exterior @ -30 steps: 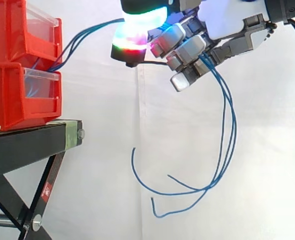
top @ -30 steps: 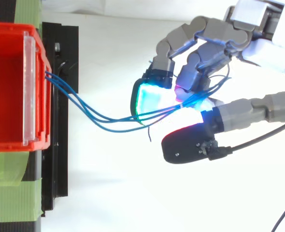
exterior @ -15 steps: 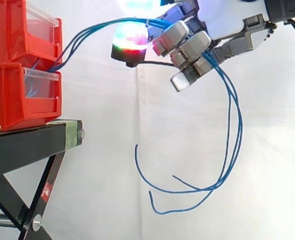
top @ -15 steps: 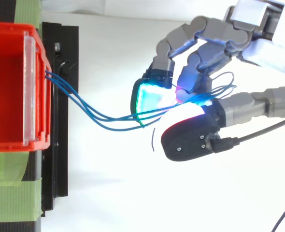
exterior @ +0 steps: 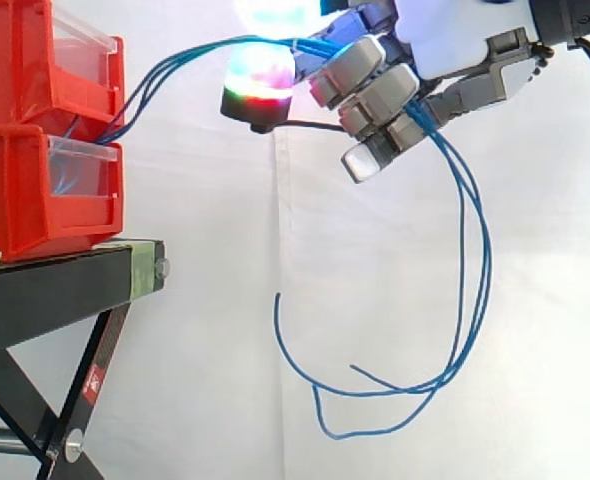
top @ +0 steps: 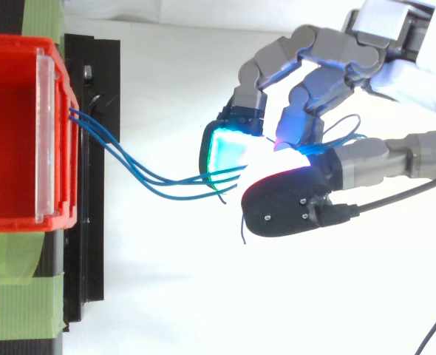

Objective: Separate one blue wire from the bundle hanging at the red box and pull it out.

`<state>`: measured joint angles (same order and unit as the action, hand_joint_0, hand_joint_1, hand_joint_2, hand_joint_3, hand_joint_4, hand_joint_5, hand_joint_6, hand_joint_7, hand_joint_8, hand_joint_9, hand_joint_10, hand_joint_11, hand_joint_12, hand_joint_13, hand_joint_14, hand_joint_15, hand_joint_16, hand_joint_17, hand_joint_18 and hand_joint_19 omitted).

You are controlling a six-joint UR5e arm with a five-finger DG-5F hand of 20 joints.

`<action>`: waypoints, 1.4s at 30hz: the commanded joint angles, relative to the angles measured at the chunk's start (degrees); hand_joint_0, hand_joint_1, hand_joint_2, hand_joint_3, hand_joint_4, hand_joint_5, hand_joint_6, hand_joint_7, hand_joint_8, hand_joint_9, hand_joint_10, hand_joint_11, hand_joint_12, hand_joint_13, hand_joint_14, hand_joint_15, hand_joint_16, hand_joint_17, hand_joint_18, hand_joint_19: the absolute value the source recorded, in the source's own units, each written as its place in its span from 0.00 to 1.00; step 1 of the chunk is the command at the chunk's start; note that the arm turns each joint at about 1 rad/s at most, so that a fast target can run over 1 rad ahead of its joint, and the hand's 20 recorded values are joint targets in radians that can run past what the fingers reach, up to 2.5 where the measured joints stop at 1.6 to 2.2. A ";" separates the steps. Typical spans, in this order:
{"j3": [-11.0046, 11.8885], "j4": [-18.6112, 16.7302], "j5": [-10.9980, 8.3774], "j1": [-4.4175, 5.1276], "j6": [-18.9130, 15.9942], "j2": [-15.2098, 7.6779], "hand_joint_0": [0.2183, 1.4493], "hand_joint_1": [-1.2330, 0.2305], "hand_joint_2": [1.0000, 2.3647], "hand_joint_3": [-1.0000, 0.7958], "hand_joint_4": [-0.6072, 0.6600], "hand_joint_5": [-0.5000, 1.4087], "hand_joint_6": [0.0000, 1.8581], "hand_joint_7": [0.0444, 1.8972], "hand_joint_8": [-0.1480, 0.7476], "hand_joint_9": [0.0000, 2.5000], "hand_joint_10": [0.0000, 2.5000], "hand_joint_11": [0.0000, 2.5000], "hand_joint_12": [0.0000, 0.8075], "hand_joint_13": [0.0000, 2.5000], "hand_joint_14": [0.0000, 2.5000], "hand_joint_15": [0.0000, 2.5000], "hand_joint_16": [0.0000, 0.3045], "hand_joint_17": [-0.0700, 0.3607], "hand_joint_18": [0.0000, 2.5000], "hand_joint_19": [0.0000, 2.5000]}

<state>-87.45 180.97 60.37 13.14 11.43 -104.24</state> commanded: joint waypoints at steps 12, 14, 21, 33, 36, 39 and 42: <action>0.00 0.00 0.01 0.04 0.00 0.00 0.35 0.21 0.01 0.49 0.57 0.15 0.51 0.47 0.51 0.35 0.28 0.62 0.54 0.37 0.26 0.62 0.17 0.44 0.34 0.30; 0.00 0.00 0.01 -0.05 0.00 0.00 0.35 0.20 0.01 0.49 0.58 0.15 0.51 0.47 0.50 0.34 0.27 0.63 0.54 0.36 0.25 0.63 0.18 0.44 0.34 0.30; 0.00 0.09 0.01 -0.14 -0.09 0.00 0.34 0.17 0.01 0.43 0.60 0.14 0.51 0.46 0.51 0.32 0.25 0.63 0.54 0.35 0.24 0.64 0.18 0.45 0.33 0.29; 0.00 0.09 -0.08 -0.14 -0.09 0.00 0.28 0.27 0.01 0.33 0.62 0.15 0.50 0.44 0.52 0.33 0.29 0.59 0.53 0.36 0.27 0.61 0.18 0.45 0.34 0.31; 0.00 0.09 0.01 -0.05 -0.09 0.00 0.27 0.35 0.00 0.32 0.61 0.15 0.50 0.44 0.53 0.35 0.29 0.59 0.53 0.36 0.30 0.59 0.18 0.45 0.34 0.31; 0.00 0.09 0.01 -0.14 -0.09 0.00 0.26 0.38 0.00 0.32 0.61 0.15 0.50 0.44 0.53 0.35 0.29 0.59 0.53 0.35 0.31 0.59 0.18 0.45 0.34 0.31; 0.00 0.09 0.01 -0.14 -0.09 0.00 0.26 0.40 0.00 0.32 0.61 0.15 0.50 0.44 0.53 0.36 0.29 0.59 0.53 0.35 0.32 0.58 0.18 0.44 0.34 0.32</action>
<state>-87.45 181.06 60.37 13.02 11.32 -104.24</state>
